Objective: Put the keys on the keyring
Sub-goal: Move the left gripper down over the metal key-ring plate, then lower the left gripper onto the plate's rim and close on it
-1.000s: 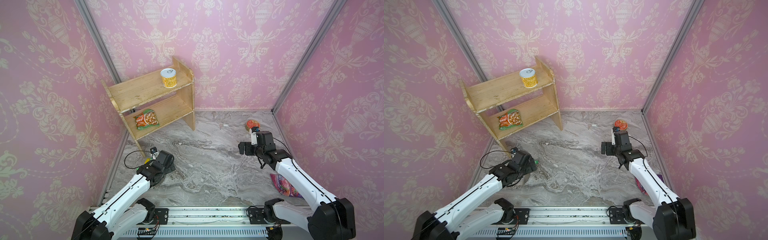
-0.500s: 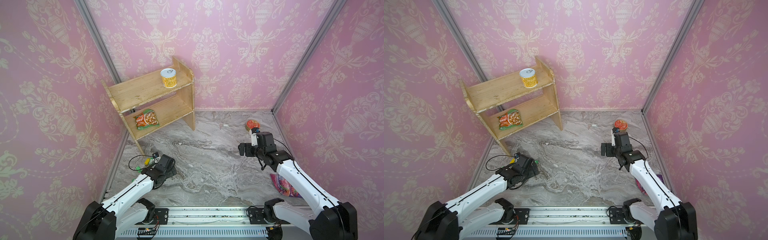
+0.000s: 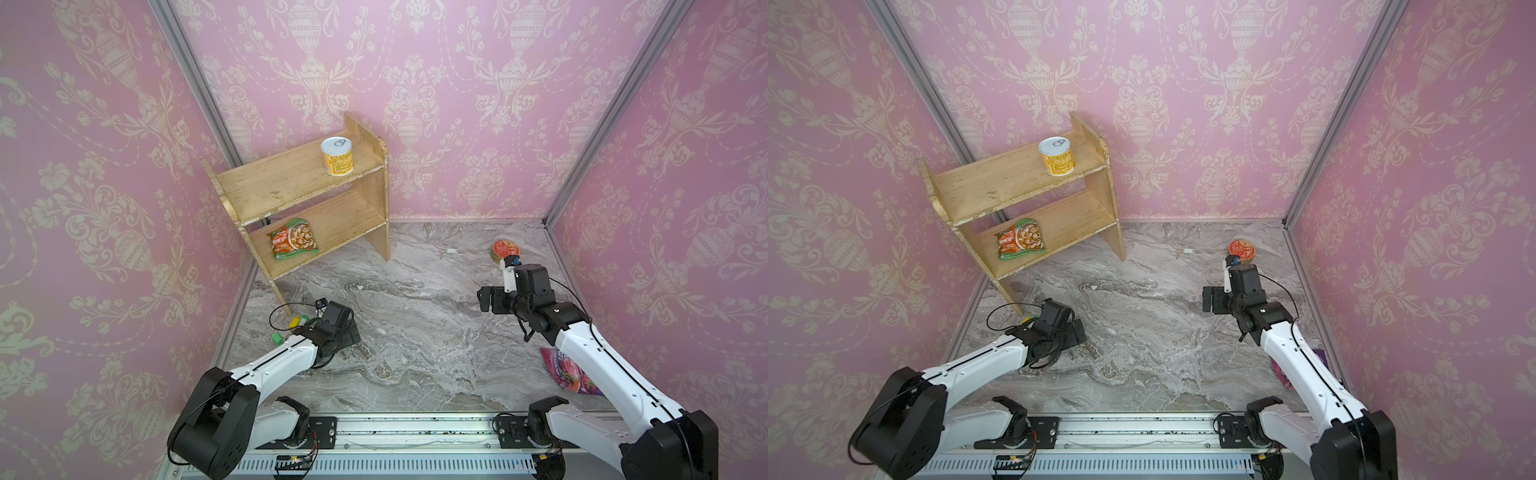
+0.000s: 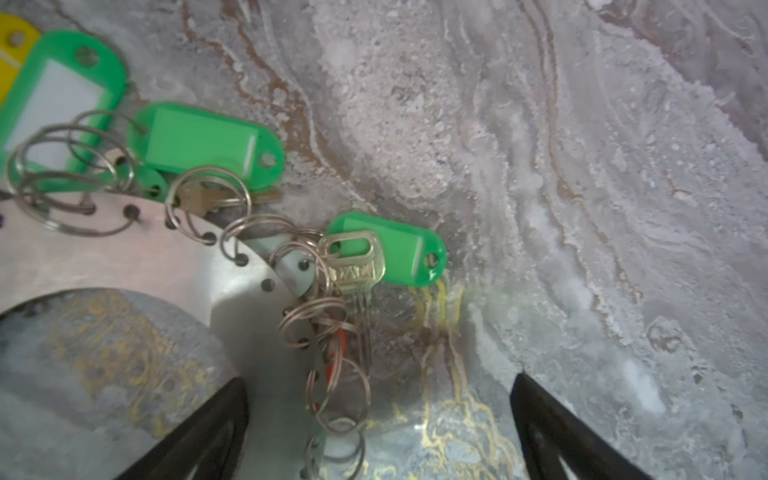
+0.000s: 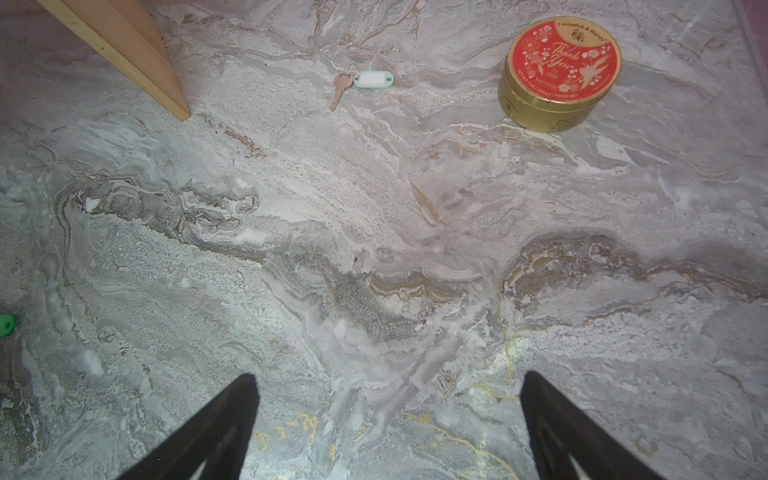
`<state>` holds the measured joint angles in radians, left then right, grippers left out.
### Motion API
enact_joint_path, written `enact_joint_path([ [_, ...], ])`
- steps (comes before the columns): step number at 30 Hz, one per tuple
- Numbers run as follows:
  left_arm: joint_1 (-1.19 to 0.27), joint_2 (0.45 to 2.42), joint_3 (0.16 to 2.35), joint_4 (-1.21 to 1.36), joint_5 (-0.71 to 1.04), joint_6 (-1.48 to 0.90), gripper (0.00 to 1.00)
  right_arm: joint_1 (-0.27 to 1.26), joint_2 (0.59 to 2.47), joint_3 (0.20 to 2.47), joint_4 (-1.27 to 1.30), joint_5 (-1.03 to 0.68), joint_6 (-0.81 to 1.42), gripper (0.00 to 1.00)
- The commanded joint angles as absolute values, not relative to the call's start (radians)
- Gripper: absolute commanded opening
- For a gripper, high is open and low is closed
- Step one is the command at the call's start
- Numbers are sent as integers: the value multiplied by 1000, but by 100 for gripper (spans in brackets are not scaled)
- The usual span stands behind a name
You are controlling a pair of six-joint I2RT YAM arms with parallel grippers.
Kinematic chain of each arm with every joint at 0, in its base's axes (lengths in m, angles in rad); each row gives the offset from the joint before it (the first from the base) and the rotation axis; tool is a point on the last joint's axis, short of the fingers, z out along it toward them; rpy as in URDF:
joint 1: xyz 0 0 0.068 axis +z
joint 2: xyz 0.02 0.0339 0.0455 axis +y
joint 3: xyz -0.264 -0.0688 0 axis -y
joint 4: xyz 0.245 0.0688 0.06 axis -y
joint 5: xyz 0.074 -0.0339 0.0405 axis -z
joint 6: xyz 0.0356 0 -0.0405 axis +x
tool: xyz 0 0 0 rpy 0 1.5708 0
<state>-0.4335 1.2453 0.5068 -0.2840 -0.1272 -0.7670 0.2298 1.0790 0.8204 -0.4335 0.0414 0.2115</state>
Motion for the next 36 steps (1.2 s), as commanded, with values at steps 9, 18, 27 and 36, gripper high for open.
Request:
enact_joint_path([
  [9, -586, 1504, 643, -191, 88, -689, 91, 236, 1058, 836, -456, 54, 232, 100],
  [18, -682, 1653, 821, -200, 116, -655, 87, 238, 1054, 848, -476, 43, 229, 100],
  [27, -722, 1548, 924, -358, -53, -620, 83, 238, 1049, 860, -485, 13, 243, 99],
  [36, -791, 1612, 1040, -503, -167, -590, 56, 239, 1053, 855, -470, -7, 271, 100],
])
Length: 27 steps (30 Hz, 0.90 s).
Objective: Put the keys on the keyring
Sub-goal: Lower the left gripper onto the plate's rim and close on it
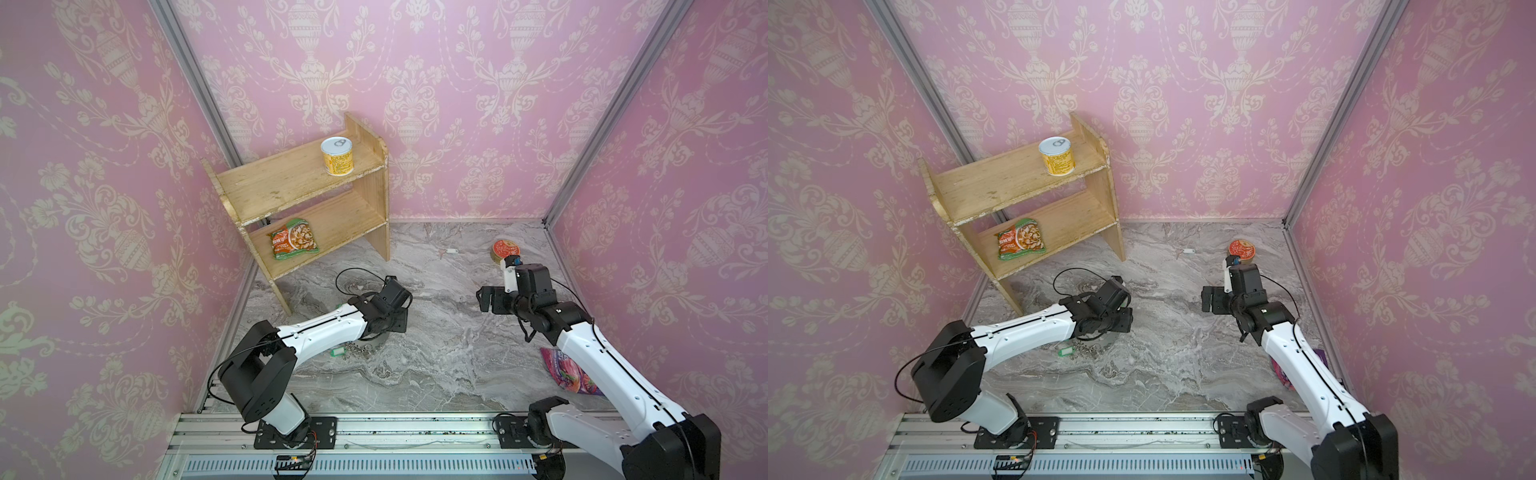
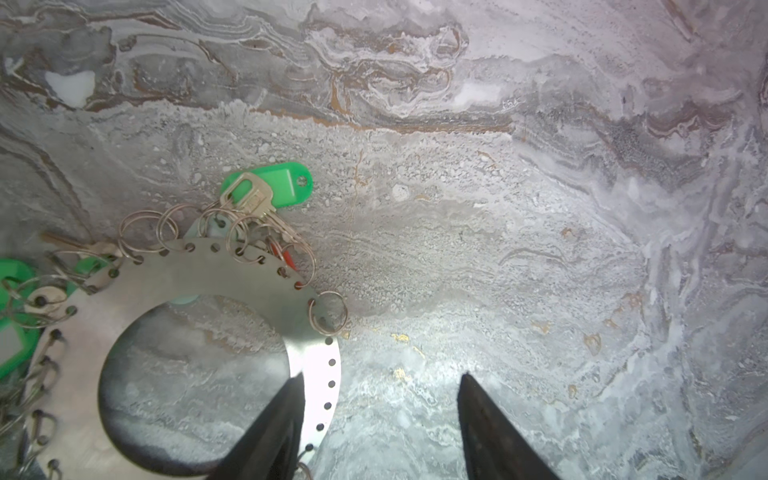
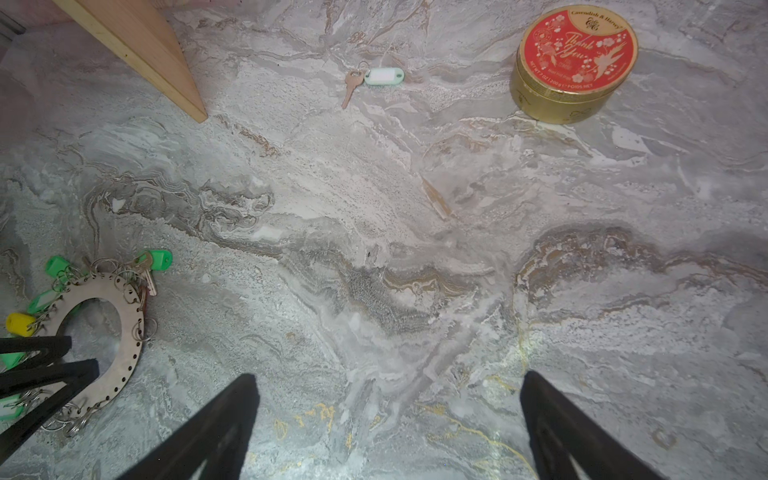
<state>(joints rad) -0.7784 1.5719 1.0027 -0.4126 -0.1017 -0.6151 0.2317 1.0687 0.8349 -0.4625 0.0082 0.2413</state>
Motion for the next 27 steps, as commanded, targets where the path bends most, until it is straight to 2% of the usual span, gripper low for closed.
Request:
enact_joint_path([
  [1, -796, 1626, 1052, -507, -171, -590, 54, 239, 1053, 856, -470, -8, 272, 100],
  [11, -821, 1739, 1138, -557, -217, -588, 38, 239, 1040, 848, -482, 7, 264, 100],
  [27, -838, 1870, 1306, -680, -381, -447, 31, 239, 1029, 842, -486, 21, 261, 100],
])
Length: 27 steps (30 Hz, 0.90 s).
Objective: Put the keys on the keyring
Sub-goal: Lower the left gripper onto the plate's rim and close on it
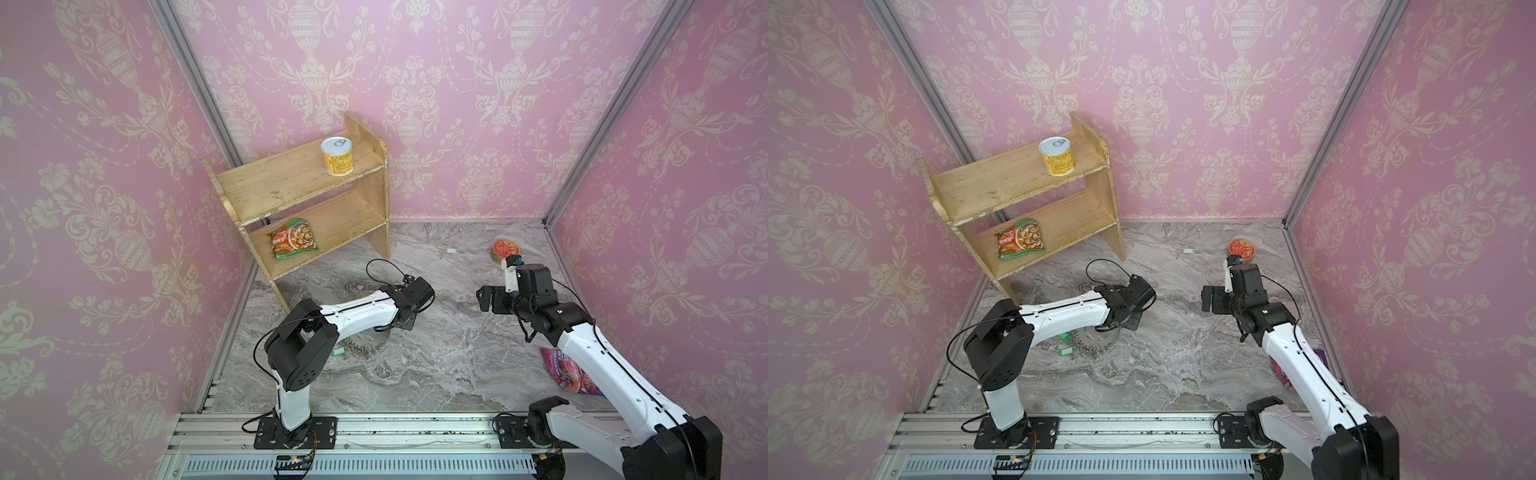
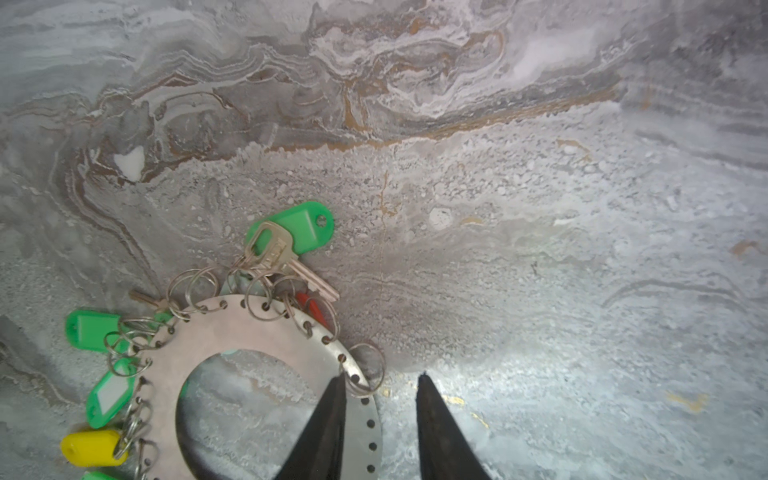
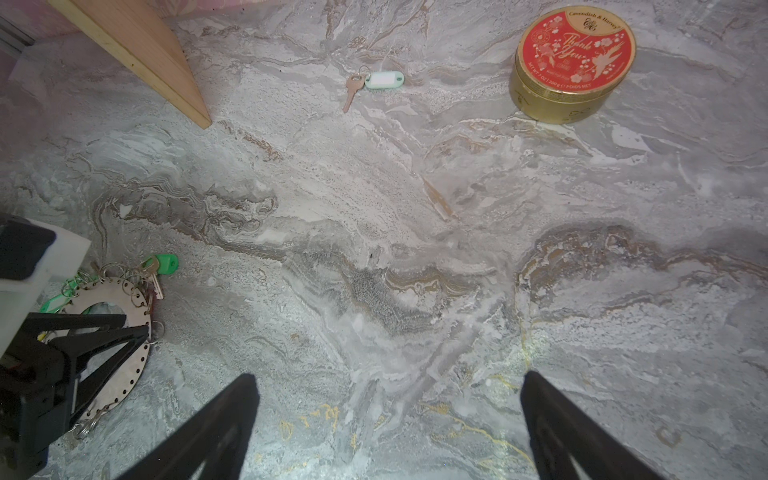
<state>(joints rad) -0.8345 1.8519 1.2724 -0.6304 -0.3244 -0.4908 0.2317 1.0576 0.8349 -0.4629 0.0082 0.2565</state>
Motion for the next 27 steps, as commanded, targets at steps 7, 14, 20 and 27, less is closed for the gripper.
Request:
enact_joint_path([
  [7, -835, 1910, 1322, -678, -421, -445, 27, 239, 1026, 837, -485, 23, 259, 100],
  [14, -809, 1944, 1313, -660, -407, -440, 27, 239, 1026, 841, -489, 28, 256, 100],
  [20, -778, 1935, 1287, -652, -426, -449, 27, 240, 1023, 841, -494, 36, 249, 100],
  [27, -752, 1913, 1269, -659, -452, -457, 27, 239, 1029, 843, -490, 37, 248, 100],
])
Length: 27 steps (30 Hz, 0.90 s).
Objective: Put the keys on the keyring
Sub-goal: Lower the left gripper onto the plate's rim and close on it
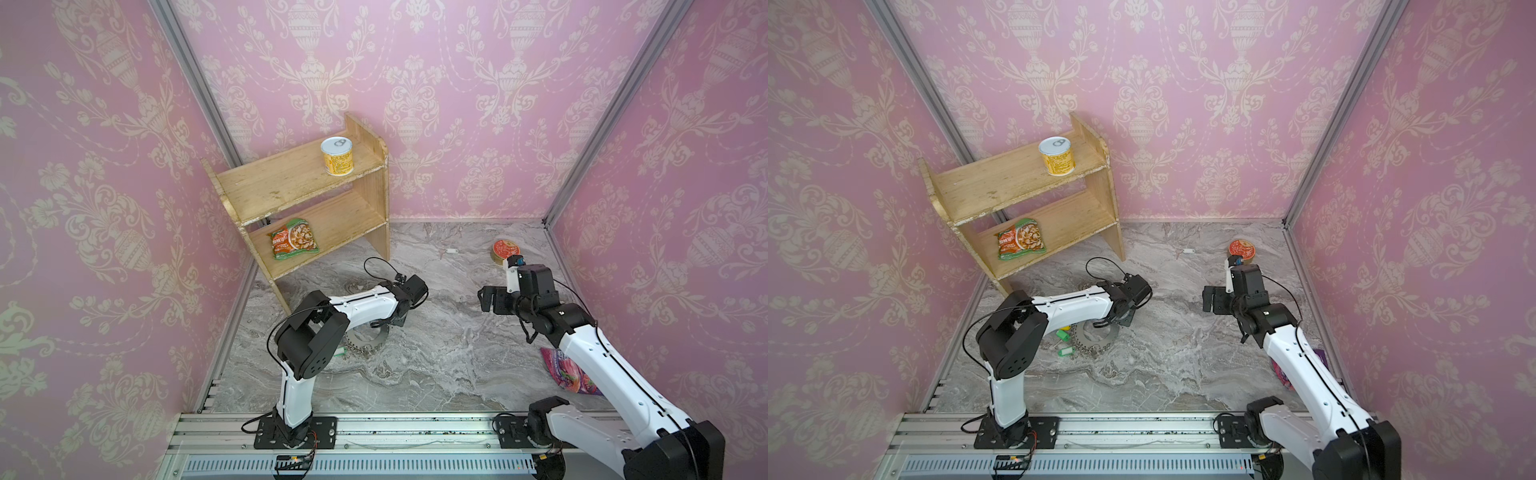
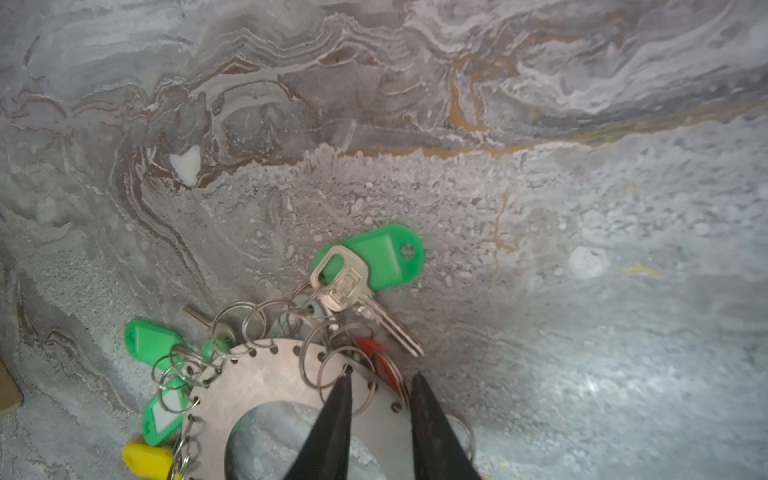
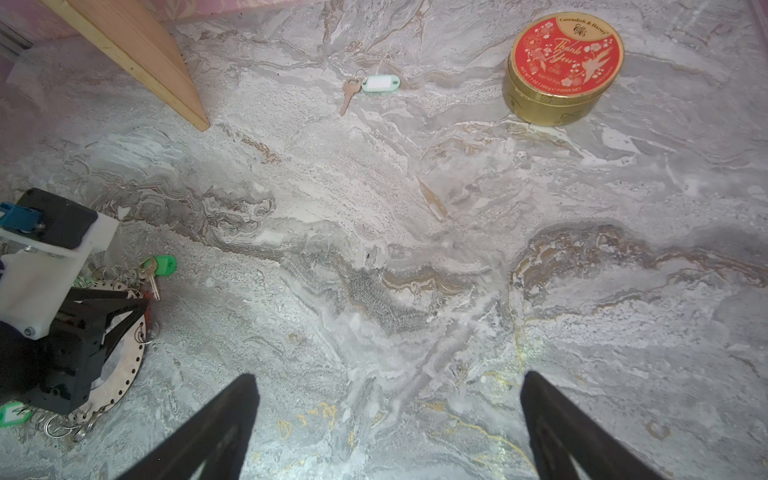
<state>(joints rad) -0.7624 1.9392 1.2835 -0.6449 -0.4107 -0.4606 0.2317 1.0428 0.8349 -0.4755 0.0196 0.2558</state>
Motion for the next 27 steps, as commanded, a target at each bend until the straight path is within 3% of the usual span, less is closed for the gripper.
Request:
enact_joint_path([
  [1, -752, 1913, 1270, -664, -453, -457, 27, 239, 1029, 844, -490, 37, 249, 100],
  [15, -770, 1908, 1290, -664, -415, -460, 26, 240, 1028, 846, -493, 50, 242, 100],
  [27, -771, 1933, 1294, -652, -382, -463, 18, 239, 1025, 848, -495, 61, 238, 100],
])
